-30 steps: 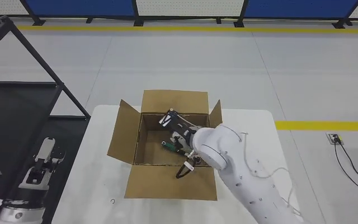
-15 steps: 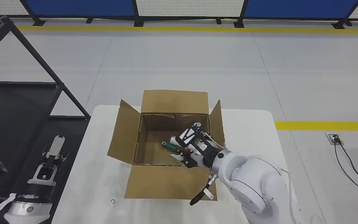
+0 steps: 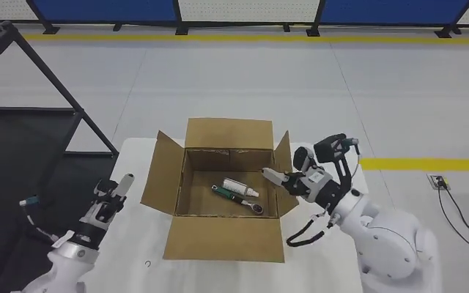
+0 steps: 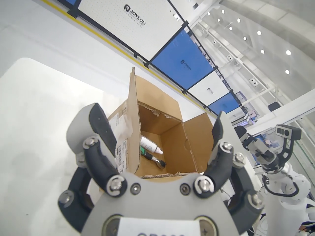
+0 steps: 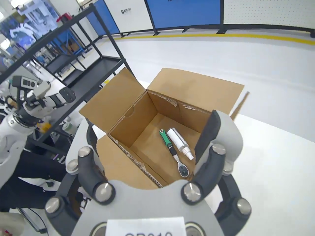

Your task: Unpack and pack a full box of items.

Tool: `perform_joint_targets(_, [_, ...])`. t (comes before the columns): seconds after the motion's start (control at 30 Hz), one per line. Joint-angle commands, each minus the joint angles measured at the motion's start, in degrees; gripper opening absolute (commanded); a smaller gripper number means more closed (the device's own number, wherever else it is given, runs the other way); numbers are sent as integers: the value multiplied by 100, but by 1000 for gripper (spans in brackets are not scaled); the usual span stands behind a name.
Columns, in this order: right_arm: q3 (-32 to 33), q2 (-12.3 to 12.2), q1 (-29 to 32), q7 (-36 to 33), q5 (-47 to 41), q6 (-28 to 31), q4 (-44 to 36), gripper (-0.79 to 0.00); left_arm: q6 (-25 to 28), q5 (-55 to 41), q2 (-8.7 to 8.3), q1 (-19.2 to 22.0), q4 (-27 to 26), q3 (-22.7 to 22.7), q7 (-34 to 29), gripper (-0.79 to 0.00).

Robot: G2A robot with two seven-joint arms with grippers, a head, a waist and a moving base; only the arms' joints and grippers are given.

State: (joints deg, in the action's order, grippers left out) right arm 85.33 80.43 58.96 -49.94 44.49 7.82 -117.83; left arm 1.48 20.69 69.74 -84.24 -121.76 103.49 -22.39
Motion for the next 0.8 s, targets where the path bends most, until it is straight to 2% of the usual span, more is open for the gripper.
perform_joint_targets(0.0, [190,-26,61,-67,-76,-183,65,0,-50,87,-14,184,140,-176,-178,0])
perform_joint_targets(0.2, [381,-85,-20,-405,-171,-607,400,0,-59,207,-41,419,365,-465,-502,0])
perform_joint_targets(0.37, [319,-135,-242,-882,-462,-647,847,0,0,164,-57,423,324,-624,-693,0])
perform_joint_targets(0.67, [5,-194,-776,-1491,-1821,154,1754,0,56,325,-84,464,305,-932,-892,0])
perform_joint_targets(0.77, [-132,-205,-945,-1452,-2045,262,2013,0,27,306,-90,575,371,-1096,-1025,0])
